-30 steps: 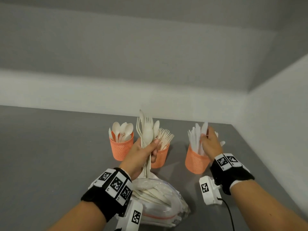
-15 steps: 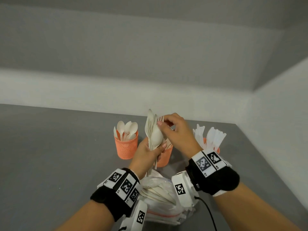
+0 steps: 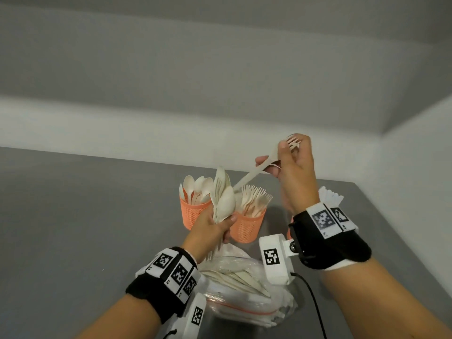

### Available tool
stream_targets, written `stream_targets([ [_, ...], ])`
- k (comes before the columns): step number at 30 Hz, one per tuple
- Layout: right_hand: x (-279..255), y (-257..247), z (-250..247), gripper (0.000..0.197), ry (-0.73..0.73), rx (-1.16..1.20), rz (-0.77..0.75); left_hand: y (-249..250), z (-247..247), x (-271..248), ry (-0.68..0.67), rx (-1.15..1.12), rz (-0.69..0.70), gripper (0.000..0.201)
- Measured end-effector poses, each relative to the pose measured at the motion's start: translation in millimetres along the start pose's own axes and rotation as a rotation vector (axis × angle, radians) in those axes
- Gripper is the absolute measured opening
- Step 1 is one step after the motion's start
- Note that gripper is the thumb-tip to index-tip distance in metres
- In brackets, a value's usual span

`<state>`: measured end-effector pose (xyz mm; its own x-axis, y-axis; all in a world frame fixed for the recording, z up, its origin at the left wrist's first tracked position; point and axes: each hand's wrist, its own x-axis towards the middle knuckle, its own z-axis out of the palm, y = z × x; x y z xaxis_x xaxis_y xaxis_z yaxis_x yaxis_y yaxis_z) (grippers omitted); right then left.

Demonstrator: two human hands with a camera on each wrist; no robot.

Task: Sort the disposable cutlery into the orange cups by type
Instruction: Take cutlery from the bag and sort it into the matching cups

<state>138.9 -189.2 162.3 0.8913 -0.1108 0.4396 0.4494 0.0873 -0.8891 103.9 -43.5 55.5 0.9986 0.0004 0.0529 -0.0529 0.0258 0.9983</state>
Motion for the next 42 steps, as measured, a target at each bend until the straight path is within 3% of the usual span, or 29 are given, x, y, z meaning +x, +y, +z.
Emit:
stream_targets([
  [4, -8, 6, 13, 0.015, 0.015, 0.047, 0.018, -1, 1, 4, 0.186, 0.123, 0.084, 0.023],
  [8, -30, 26, 38, 0.006, -0.188, -0.248, 0.071, -1, 5, 6, 0.272, 0.211, 0.178, 0.039],
  [10, -43, 37, 50, 0.017, -0.311, -0.443, 0.074, -3, 6, 6, 0.282, 0.265, 0.213, 0.042],
  [12, -48, 45, 60, 0.026, -0.298, -0.546, 0.033, -4, 6, 6, 0.297, 0.314, 0.253, 0.033],
  [15, -44, 45, 65, 0.017, -0.242, -0.461, 0.03, -2, 2, 8, 0.263, 0.325, 0.277, 0.036],
  [18, -33, 30, 62, 0.016, -0.201, -0.296, 0.057, -5, -7, 12, 0.206, 0.335, 0.213, 0.041],
  [24, 13, 13, 36, 0.015, -0.085, -0.082, -0.019, -11, -24, 12, 0.083, 0.054, 0.017, 0.012],
  [26, 27, 25, 25, 0.018, -0.04, -0.113, -0.041, -10, -30, 15, -0.001, 0.001, -0.023, 0.027],
  [29, 36, 56, 10, 0.02, 0.023, -0.214, -0.027, -5, -37, 19, -0.111, -0.109, -0.073, 0.022],
  [33, 25, 111, 2, 0.01, -0.015, -0.305, 0.208, 0, -46, 23, -0.284, -0.365, -0.107, 0.016],
  [35, 18, 126, 0, 0.027, -0.051, -0.408, 0.275, 2, -49, 24, -0.336, -0.443, -0.112, 0.029],
  [37, 16, 124, 0, 0.046, -0.019, -0.527, 0.139, 2, -51, 27, -0.329, -0.458, -0.113, 0.037],
  [40, 8, 98, 12, 0.051, 0.038, -0.558, -0.124, 3, -49, 31, -0.242, -0.346, -0.074, 0.029],
  [42, -7, 78, 33, 0.055, -0.112, -0.406, 0.027, 11, -40, 30, -0.15, -0.164, 0.002, 0.017],
])
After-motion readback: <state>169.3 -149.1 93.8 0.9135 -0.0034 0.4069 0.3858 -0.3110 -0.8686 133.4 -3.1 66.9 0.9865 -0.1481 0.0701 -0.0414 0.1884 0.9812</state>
